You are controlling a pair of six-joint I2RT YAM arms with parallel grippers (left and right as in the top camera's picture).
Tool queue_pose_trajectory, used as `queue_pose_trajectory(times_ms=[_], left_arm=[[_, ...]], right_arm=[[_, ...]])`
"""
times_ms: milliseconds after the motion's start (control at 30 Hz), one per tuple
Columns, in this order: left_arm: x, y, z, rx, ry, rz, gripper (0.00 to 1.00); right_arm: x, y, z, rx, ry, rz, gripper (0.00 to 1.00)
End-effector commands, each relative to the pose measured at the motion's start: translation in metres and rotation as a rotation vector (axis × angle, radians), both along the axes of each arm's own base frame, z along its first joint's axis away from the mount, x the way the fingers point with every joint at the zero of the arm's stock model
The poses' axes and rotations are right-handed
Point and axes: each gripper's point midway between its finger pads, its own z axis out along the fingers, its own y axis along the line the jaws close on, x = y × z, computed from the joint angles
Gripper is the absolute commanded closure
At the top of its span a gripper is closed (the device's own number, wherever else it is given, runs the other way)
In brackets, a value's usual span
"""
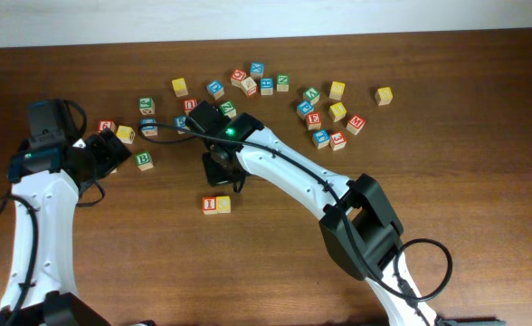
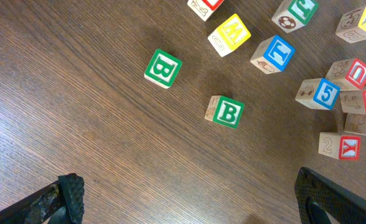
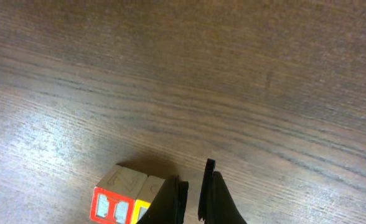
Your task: Spell out ICRA
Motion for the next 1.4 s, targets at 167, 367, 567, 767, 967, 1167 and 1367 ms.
queue_pose_trajectory(times_ms=[167, 367, 567, 767, 967, 1167, 1367], left_arm=[[0.001, 0.000, 0.000, -0.007, -0.002, 0.003, 0.01], [0.001, 0.000, 0.000, -0.007, -0.002, 0.004, 0.01], [0.001, 0.000, 0.000, -0.007, -0.002, 0.004, 0.01], [0.001, 0.000, 0.000, -0.007, -0.002, 0.003, 0.01], [0.001, 0.000, 0.000, -0.007, -0.002, 0.003, 0.01], [0.001, 0.000, 0.000, -0.007, -0.002, 0.003, 0.01], [0.001, 0.000, 0.000, -0.007, -0.002, 0.003, 0.01]], right_arm=[[0.010, 0.000, 0.006, 0.002, -0.043, -0.002, 0.96], [-0.007, 0.003, -0.002, -0.002, 0.009, 0.024, 0.96], [-0.015, 0.006, -0.026, -0.004, 0.010, 0.038, 0.96], [-0.001, 0.020, -0.023, 0.056, -0.050, 0.038, 0.96], [-0.002, 0.019, -0.023, 0.052, -0.046, 0.039, 0.96], [-0.015, 0.020, -0.025, 0.068, 0.017, 0.054, 0.96], [-0.025, 0.017, -0.027, 0.056, 0.060, 0.060, 0.96]])
